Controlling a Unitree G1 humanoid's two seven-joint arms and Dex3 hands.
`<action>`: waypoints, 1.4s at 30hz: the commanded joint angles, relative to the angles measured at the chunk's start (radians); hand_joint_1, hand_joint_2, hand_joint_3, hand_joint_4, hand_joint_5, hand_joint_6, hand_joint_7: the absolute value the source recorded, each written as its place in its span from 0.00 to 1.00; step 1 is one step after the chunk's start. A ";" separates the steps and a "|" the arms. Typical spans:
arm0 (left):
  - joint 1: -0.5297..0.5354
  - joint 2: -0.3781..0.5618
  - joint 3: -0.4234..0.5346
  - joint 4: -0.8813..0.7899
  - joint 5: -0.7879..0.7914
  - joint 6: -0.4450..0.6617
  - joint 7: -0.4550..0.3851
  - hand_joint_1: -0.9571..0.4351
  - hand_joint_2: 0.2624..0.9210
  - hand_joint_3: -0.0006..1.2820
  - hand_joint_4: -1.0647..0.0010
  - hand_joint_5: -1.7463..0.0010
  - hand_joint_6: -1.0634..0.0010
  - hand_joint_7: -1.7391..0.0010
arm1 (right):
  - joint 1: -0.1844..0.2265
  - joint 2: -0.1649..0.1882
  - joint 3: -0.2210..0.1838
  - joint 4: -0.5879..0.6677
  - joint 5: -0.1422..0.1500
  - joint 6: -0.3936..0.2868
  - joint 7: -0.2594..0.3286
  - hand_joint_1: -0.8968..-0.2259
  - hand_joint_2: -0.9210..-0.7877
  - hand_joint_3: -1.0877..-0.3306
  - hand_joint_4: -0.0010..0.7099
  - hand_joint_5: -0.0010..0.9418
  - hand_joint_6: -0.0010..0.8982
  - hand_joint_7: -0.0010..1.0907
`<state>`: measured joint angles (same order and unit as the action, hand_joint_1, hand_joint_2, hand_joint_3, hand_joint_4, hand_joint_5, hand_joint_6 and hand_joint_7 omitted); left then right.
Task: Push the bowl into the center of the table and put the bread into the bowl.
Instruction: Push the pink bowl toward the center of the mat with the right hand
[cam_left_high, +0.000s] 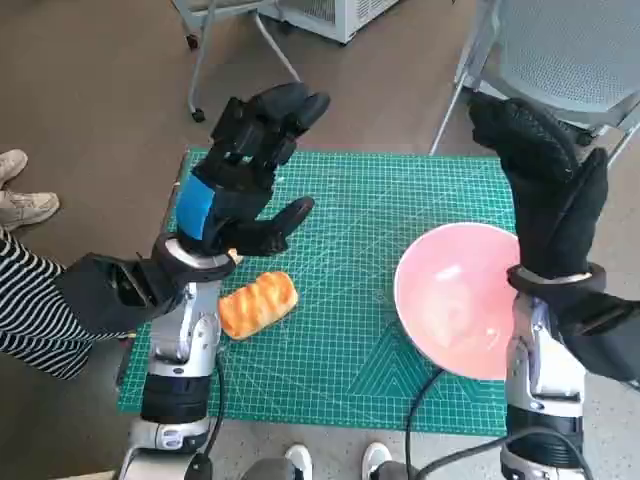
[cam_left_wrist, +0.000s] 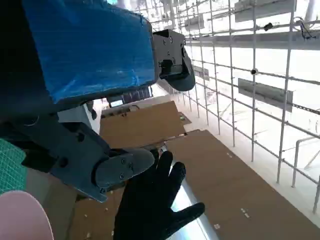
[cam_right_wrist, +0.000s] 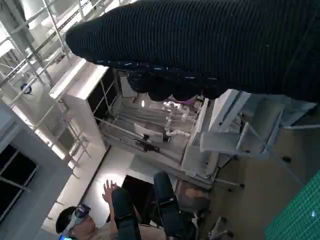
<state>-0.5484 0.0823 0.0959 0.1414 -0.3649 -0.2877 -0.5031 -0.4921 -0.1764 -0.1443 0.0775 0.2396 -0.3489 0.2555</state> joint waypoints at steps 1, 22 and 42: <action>-0.010 0.006 -0.003 -0.003 0.003 0.000 0.001 0.59 0.64 0.55 1.00 0.75 1.00 0.58 | 0.019 0.002 -0.002 0.003 0.006 0.014 0.003 0.32 0.00 0.56 0.29 0.00 0.11 0.49; -0.009 0.001 -0.006 -0.001 0.008 -0.006 0.003 0.59 0.63 0.56 1.00 0.75 1.00 0.58 | 0.031 -0.001 -0.002 -0.008 -0.006 0.010 -0.001 0.32 0.00 0.56 0.29 0.00 0.10 0.49; -0.004 -0.003 -0.003 0.000 0.007 -0.009 0.007 0.59 0.62 0.56 1.00 0.75 1.00 0.58 | 0.112 -0.102 -0.150 0.033 0.020 -0.050 0.007 0.32 0.00 0.50 0.23 0.00 0.04 0.48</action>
<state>-0.5485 0.0793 0.0946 0.1416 -0.3593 -0.2880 -0.4966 -0.4289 -0.2518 -0.2453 0.0777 0.2736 -0.3749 0.2830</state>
